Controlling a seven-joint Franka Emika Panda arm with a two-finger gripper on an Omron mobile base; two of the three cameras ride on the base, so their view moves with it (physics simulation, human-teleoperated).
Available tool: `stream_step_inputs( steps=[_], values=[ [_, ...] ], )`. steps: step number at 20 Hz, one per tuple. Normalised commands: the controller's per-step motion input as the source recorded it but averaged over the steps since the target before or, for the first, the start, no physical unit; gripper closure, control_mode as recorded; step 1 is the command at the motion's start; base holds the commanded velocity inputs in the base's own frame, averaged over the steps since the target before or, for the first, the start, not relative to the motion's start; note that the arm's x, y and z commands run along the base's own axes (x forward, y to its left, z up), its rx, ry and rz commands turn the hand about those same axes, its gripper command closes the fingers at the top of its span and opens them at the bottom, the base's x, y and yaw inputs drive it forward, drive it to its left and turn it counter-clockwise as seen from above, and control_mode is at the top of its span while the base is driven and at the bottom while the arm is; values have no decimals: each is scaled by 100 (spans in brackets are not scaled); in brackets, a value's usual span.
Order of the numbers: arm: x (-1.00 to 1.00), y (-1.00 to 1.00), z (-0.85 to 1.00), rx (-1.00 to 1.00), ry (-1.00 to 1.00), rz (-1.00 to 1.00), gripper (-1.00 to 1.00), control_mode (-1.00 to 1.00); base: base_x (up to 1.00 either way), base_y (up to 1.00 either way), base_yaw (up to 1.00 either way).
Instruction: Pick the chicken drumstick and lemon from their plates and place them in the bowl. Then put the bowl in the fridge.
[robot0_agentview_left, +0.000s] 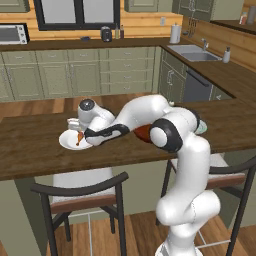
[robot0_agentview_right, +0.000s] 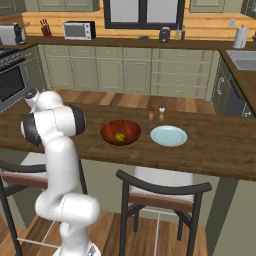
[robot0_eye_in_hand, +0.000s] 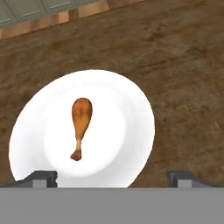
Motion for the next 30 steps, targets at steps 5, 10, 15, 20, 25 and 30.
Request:
stream_step_inputs(
  steps=[5, 10, 15, 20, 25, 30],
  values=[
    [52, 0, -21, -1, 15, 0, -100, -100, 0, 0, 0],
    [42, 11, -20, -2, 10, 0, -100, -100, 0, 0, 0],
    [12, 24, -8, -4, 6, 0, -100, -100, 0, 0, 0],
    [10, 11, -30, -7, 5, 0, -100, -100, 0, 0, 0],
    [23, 3, -29, -7, 5, 0, -100, -100, 0, 0, 0],
    [32, 20, -13, -3, 9, 0, -100, -100, 0, 0, 0]
  ],
)
